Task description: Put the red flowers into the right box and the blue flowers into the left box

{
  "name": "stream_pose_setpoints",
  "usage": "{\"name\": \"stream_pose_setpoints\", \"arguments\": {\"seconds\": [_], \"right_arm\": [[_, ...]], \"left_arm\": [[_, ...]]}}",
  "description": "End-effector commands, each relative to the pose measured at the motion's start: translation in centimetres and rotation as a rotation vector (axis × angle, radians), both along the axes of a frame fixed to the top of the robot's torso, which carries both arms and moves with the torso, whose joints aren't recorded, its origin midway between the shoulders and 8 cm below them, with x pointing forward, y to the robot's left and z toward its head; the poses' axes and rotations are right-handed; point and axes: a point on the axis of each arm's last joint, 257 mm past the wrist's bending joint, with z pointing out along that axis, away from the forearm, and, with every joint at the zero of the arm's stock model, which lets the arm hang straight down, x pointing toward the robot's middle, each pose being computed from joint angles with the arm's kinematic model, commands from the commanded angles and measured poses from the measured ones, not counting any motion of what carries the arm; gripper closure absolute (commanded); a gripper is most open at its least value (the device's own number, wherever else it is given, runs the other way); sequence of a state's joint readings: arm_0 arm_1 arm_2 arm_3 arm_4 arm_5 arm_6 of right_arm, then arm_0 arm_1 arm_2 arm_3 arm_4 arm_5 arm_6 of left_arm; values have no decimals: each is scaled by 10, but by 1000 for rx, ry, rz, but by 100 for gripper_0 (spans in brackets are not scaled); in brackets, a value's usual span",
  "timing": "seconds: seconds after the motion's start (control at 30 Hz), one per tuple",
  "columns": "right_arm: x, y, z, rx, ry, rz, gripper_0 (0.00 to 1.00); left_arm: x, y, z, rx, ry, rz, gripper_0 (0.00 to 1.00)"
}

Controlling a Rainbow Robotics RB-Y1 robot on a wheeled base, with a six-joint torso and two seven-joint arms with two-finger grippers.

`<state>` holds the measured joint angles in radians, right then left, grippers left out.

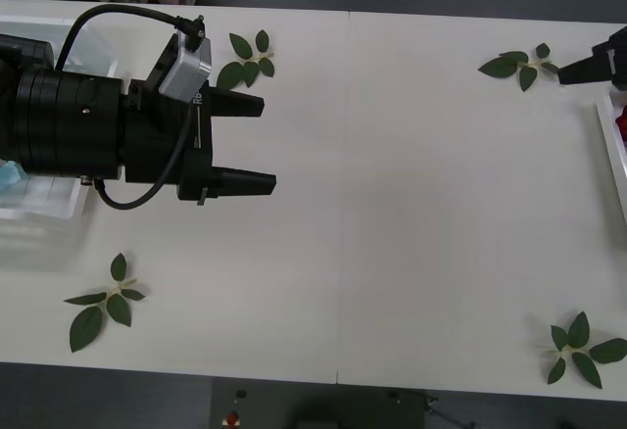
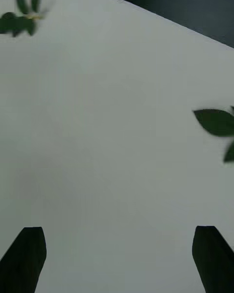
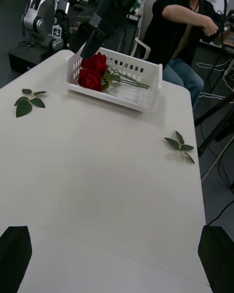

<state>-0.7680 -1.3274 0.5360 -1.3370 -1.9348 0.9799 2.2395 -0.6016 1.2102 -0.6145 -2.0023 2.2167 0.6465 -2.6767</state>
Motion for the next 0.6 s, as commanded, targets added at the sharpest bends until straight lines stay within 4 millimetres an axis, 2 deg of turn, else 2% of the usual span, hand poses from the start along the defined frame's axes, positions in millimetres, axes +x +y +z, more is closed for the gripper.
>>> {"name": "stream_pose_setpoints", "arguments": {"seconds": [0.03,0.1,0.27,0.43,0.6], "right_arm": [[-42,55,23,78,-49,150,12],[-68,91,29,139,-68,240,12],[-119,151,46,319,-70,352,8],[-133,183,53,369,-123,409,5],[-145,199,55,409,-106,456,0]], "left_arm": [[1,-1,11,-2,-44,-7,0],[1,-1,11,-2,-44,-7,0],[1,-1,11,-2,-44,-7,0],[1,-1,11,-2,-44,-7,0],[1,-1,11,-2,-44,-7,0]]}}
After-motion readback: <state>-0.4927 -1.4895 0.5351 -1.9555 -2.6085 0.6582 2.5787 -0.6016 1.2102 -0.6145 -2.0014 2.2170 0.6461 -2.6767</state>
